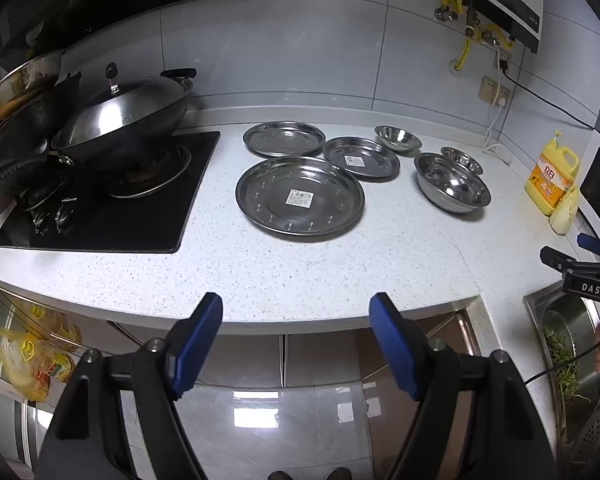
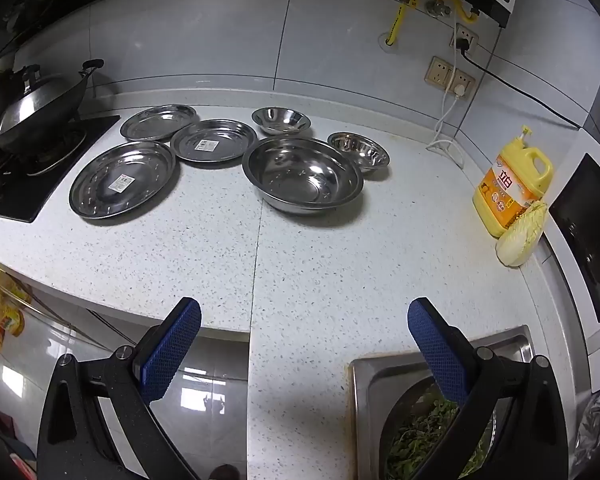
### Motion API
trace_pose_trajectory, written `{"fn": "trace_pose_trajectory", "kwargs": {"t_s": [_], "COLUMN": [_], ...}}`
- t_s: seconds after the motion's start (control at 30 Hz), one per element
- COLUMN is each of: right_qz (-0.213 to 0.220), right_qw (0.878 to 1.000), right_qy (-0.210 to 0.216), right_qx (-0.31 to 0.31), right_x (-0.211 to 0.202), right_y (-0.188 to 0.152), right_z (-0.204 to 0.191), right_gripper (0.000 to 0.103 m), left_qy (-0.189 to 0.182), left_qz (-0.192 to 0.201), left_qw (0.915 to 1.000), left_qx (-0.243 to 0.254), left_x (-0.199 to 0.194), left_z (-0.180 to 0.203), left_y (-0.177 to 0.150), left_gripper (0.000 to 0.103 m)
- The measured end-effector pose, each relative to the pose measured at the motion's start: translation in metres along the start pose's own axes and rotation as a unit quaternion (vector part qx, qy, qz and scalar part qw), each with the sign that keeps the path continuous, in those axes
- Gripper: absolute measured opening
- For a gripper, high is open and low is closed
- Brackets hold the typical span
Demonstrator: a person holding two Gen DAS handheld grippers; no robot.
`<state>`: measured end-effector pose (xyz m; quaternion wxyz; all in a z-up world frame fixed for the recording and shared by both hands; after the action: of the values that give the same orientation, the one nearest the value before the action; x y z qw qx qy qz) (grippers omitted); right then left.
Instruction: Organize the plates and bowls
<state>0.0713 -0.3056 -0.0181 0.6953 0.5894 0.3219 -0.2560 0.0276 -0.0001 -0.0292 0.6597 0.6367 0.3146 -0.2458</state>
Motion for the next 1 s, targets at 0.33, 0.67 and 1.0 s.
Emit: {"fn": "trace_pose_trajectory", "kwargs": {"t_s": [0.33,0.67,1.0], "right_qz": [0.000,0.000,0.000], "right_qw": [1.000,1.000,1.000], "right_qy": [0.004,0.004,0.003], "right_qx": [0.000,-0.002,-0.001], "right_x": [0.0001,0.0007,0.0005], "right_y": [-0.0004,-0.0024,-0.0030], "right_z": [-0.0012,-0.0021,-0.0027], "right_gripper": [0.102,0.102,0.102], "left_qy": [0.003,0.003,0.003], "left_qz": [0.000,-0.002,-0.002], "left_qw": [1.0000,1.0000,1.0000], "left_qx": [0.001,0.001,-0.002], "left_x": [0.0017,0.0033,0.0020], "left_z": [0.0031,-0.0005,-0.0054], "left_y": [-0.0024,-0.0027,-0.0035], "left_gripper": [0.075,0.075,0.075]}}
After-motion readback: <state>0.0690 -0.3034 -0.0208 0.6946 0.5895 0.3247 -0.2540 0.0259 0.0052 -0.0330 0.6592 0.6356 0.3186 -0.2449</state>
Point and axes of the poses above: each gripper's, at about its wrist camera, not at the fingertips, and x roughly the way its jaws point, z to its right, y to its top, the point moved 4 cm from there along x, roughly the way its jaws point, and after that the axes turned 5 degrees about y, right-handed, at the moved point
